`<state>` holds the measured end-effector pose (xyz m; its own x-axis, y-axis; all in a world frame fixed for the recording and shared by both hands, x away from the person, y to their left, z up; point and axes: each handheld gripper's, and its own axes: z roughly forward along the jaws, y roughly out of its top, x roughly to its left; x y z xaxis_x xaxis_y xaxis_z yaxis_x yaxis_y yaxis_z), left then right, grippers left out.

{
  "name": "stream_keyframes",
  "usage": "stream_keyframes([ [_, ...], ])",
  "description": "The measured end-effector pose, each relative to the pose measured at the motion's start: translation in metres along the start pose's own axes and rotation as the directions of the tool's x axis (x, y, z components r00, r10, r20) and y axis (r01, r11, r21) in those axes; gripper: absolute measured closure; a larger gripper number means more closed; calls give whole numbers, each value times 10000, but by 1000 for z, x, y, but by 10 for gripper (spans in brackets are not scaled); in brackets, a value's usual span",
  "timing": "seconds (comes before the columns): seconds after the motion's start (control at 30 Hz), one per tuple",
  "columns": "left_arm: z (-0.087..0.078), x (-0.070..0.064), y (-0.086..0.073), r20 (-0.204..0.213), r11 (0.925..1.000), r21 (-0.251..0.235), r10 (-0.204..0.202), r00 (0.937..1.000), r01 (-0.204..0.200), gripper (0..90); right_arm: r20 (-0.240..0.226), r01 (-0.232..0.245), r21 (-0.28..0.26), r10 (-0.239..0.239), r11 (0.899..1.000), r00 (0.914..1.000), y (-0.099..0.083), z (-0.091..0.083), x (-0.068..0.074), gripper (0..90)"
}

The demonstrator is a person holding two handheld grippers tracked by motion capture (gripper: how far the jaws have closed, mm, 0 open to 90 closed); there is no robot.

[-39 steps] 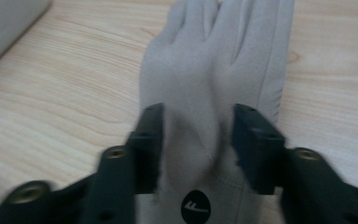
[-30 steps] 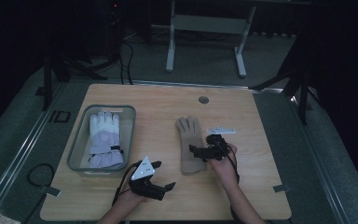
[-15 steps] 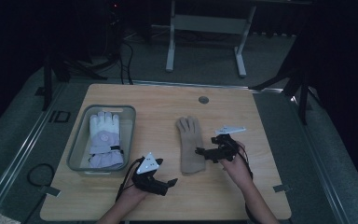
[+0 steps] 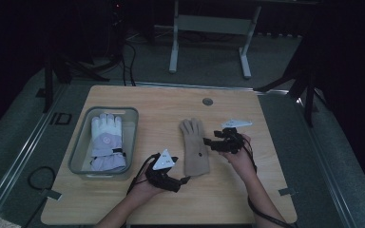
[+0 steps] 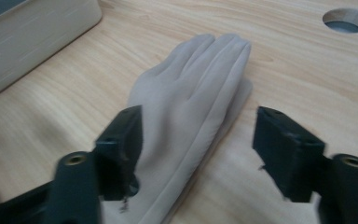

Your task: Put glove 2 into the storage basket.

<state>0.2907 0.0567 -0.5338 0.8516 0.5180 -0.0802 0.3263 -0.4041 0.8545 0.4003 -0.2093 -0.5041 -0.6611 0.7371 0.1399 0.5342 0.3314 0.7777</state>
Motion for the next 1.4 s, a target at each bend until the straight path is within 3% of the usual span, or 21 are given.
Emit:
stream_keyframes([
  [0.07,3,-1,3,91,10000,43,60,9999,-60,152,56,-69,-4,69,10000,10000,2,2,-3,379],
  [0.1,9,-3,8,211,9995,168,277,9994,-281,164,-62,-453,85,453,9989,9990,5,8,-10,399],
  [0.23,21,-6,17,456,9972,373,629,9970,-647,204,-163,-859,153,862,9962,9961,9,21,-17,405],
  [0.33,28,-6,19,632,9967,496,607,9961,-639,234,-196,-915,266,920,9955,9956,10,29,-18,403],
  [0.43,38,-5,20,886,9961,608,586,9943,-641,264,-502,-1331,443,1352,9901,9895,12,45,-20,378],
  [0.5,41,-3,20,911,9959,675,532,9944,-595,264,-531,-1350,536,1379,9894,9890,13,49,-20,357],
  [0.57,45,0,19,911,9948,843,489,9946,-566,264,-350,-1345,958,1384,9863,9898,13,62,-19,338],
  [0.77,48,7,15,926,9935,1091,221,9955,-322,267,-404,-1410,1635,1494,9764,9879,9,78,-20,354],
  [0.87,48,9,13,862,9917,1245,218,9960,-325,278,-565,-1461,1648,1572,9755,9859,8,80,-21,381],
  [0.97,49,10,12,831,9908,1318,209,9963,-318,278,-786,-1273,1749,1427,9763,9866,9,80,-19,547],
  [1.07,50,8,12,780,9900,1352,296,9965,-400,278,-553,-462,1589,556,9862,9969,9,76,-10,651],
  [1.17,51,6,13,781,9870,1482,506,9957,-618,279,-62,183,1386,-176,9902,9998,7,74,-1,701],
  [1.27,52,4,13,774,9830,1641,707,9945,-827,279,442,821,1196,-880,9894,9951,5,72,9,726],
  [1.4,55,3,12,801,9747,1957,941,9923,-1082,281,562,762,1112,-828,9909,9950,4,72,10,735],
])
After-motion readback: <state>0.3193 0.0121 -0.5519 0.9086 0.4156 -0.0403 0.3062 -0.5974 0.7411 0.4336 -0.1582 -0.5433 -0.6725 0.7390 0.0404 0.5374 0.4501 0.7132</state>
